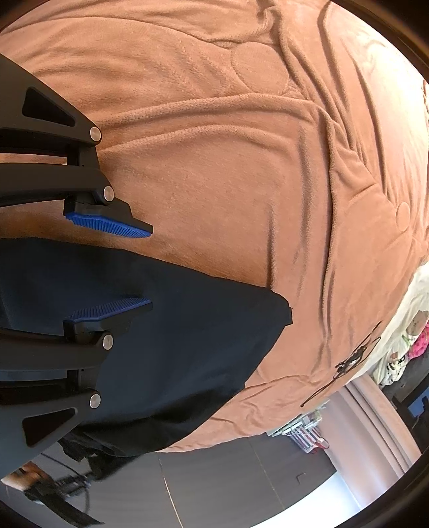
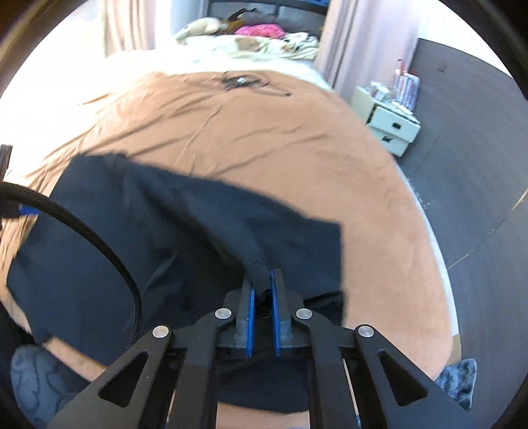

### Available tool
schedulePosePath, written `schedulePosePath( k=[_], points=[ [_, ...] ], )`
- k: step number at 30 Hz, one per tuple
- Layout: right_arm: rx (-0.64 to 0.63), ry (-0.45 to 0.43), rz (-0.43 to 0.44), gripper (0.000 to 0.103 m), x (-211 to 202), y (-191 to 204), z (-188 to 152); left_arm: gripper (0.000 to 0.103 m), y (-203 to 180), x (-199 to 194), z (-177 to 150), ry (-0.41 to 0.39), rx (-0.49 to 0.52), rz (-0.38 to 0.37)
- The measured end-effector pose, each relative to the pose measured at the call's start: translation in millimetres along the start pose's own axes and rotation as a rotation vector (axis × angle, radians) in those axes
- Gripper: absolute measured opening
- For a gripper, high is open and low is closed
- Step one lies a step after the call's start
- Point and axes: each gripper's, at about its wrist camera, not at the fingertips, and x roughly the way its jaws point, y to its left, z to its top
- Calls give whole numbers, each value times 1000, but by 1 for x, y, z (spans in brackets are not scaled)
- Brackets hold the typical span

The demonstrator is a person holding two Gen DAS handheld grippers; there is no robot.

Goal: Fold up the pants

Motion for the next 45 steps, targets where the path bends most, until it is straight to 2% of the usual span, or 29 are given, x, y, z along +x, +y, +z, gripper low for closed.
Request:
schedulePosePath(
  k=[7,14,18,20,21,22,28,38,45],
  points=[
    [100,-18,-16,5,11,-36,33,41,0,0,0,-1,1,0],
    [143,69,-34,5,64,-51,57,41,2,0,2,-2,-4,5],
    [200,106,-70,18,81,-58,66,41,4,-1,4,2,-5,8],
    [223,93,-82,32,79,-66,72,41,4,-1,4,-1,-2,9],
    [233,77,-75,49,75,-66,72,41,5,-1,4,-1,-4,9],
    [240,59,-74,56,69,-65,72,41,6,-2,4,1,-8,7],
    [226,33,-19,56,35,-52,49,41,6,-2,-1,8,-12,-4],
    [133,76,142,56,-7,-1,-7,41,0,-9,-13,15,8,-21],
    [106,75,195,56,-33,13,-28,41,2,-11,-19,25,3,-23]
  ],
)
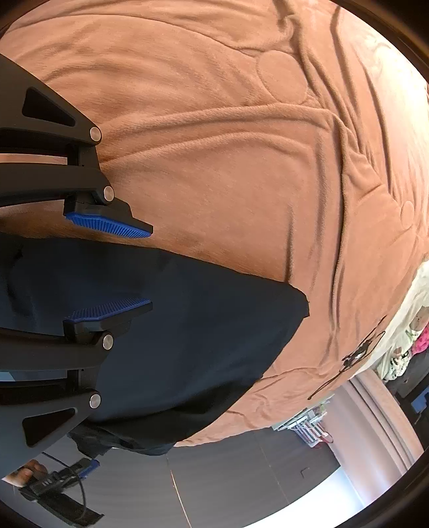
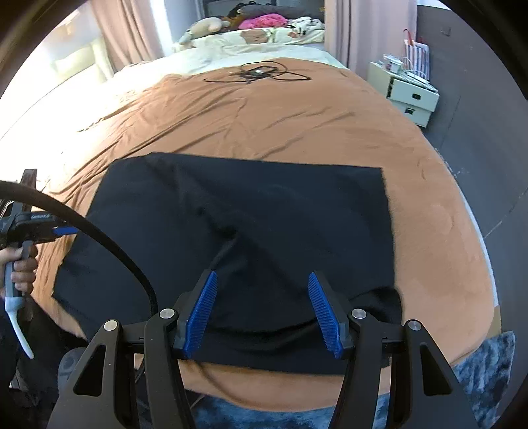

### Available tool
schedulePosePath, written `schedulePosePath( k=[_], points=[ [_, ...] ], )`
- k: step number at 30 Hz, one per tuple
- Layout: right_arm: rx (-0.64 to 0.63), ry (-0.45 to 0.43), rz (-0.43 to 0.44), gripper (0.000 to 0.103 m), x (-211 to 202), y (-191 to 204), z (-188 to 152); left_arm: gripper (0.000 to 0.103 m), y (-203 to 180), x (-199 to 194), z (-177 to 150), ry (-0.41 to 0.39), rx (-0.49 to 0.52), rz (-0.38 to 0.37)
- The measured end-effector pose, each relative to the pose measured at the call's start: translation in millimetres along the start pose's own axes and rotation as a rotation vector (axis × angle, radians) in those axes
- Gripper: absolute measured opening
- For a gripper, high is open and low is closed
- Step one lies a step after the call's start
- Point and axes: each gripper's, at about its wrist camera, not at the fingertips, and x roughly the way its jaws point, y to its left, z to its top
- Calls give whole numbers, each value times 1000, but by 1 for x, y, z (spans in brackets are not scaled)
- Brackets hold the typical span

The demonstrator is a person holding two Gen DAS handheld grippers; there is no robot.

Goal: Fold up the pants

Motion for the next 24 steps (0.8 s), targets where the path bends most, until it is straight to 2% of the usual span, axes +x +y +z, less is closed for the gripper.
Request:
schedulePosePath(
  k=[6,9,12,17,18,19,22,24],
  points=[
    [-26,11,34,56,-5,14,-17,41,4,-4,-5,2,-7,-4],
    [-55,29,24,56,2,25,-23,41,4,-5,-4,-1,-7,-9],
    [-61,42,27,46,11,29,-16,41,5,-6,-4,-3,-7,-11],
    [-51,65,1,43,30,29,-11,41,7,-6,-5,-3,-12,-12],
    [-49,71,-10,40,33,29,-10,41,8,-5,-6,-2,-13,-12],
    [-50,83,-23,30,38,27,-10,41,9,-6,-6,-2,-14,-11],
    [-48,118,-37,14,47,23,-7,41,9,-5,-6,0,-18,-10],
    [-59,106,-53,9,45,20,-1,41,8,-5,-5,-1,-17,-9]
  ],
)
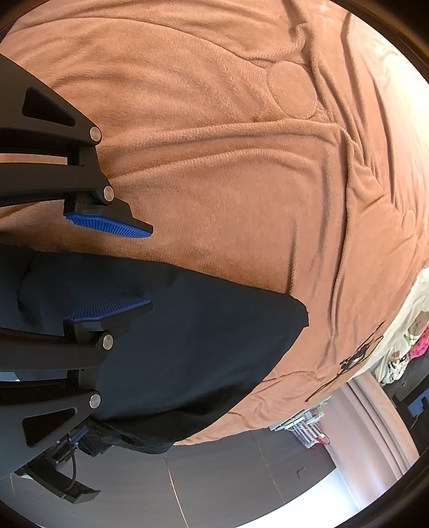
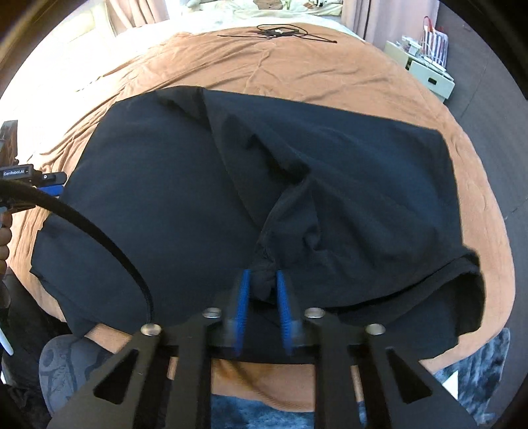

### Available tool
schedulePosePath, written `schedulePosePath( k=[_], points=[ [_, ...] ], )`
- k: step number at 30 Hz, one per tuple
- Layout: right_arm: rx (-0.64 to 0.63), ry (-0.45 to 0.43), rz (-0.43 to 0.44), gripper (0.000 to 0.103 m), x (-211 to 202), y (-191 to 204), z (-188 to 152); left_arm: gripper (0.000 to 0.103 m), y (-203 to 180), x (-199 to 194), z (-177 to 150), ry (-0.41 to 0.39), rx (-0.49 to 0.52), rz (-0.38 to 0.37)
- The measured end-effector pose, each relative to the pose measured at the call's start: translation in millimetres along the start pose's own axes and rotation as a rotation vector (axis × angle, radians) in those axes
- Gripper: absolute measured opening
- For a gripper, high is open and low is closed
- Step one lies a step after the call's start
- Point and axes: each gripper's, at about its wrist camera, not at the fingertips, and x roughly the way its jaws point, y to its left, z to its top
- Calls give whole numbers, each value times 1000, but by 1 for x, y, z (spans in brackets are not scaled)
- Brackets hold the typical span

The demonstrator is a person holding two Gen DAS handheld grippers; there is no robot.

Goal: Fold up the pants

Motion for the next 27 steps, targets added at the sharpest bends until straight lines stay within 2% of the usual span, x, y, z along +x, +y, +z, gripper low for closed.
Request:
schedulePosePath(
  k=[5,11,19,27],
  points=[
    [6,-69,-47,7,-26,-21,21,41,-2,1,3,-7,4,0],
    [8,-106,-107,7,-38,-50,51,41,-3,4,5,-8,-1,-1],
    [-12,-113,-174,7,-20,-80,99,41,-6,8,10,-6,6,8],
    [-40,-101,-258,7,17,-81,144,41,-8,12,17,-8,1,17]
  ],
)
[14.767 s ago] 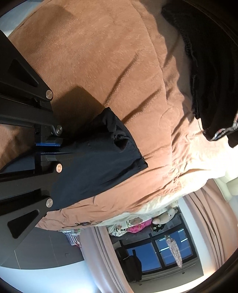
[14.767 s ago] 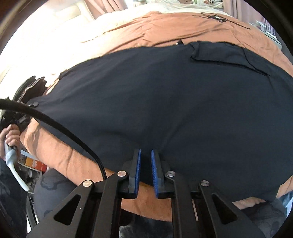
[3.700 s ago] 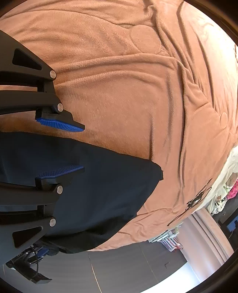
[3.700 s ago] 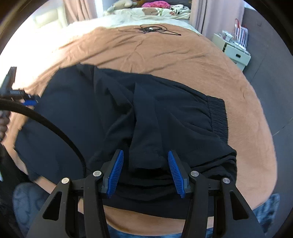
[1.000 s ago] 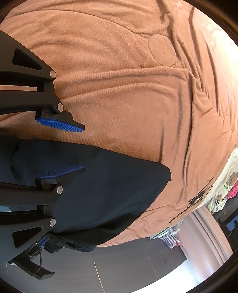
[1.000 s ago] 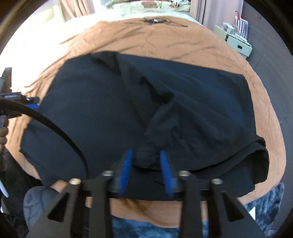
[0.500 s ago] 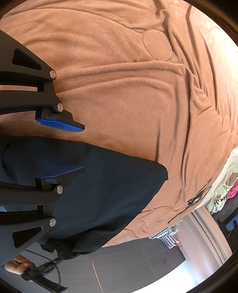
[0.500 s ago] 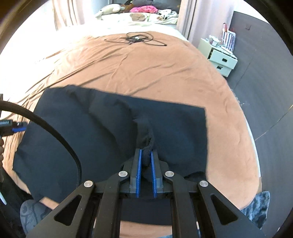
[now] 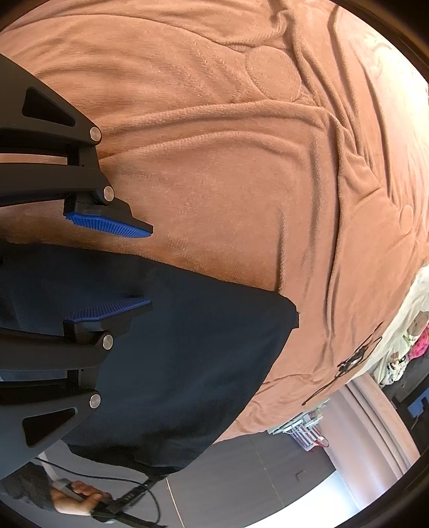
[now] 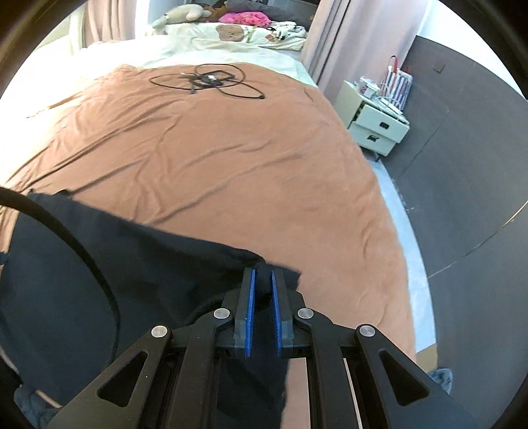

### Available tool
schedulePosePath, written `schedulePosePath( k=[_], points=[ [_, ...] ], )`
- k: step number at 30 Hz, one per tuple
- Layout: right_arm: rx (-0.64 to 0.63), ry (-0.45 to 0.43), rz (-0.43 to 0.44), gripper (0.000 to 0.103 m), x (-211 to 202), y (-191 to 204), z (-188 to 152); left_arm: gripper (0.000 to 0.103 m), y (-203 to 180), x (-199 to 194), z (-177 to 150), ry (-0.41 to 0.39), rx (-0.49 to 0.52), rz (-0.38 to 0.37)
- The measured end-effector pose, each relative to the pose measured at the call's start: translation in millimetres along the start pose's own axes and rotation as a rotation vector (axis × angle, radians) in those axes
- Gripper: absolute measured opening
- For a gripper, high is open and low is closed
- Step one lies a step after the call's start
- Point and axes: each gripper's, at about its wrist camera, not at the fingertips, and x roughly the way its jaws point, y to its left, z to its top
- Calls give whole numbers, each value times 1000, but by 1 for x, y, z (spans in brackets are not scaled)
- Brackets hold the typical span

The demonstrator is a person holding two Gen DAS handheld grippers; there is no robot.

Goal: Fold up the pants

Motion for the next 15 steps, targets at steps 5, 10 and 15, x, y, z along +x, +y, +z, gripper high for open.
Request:
schedulePosePath(
  k=[5,10,15],
  points=[
    [78,8,12,13,17,-8,12,41,-1,3,0,2,0,4],
    [137,23,87,52,21,-15,-4,41,-3,5,1,6,4,0],
    [186,52,207,52,35,-16,-28,41,-5,11,3,10,11,3]
  ],
)
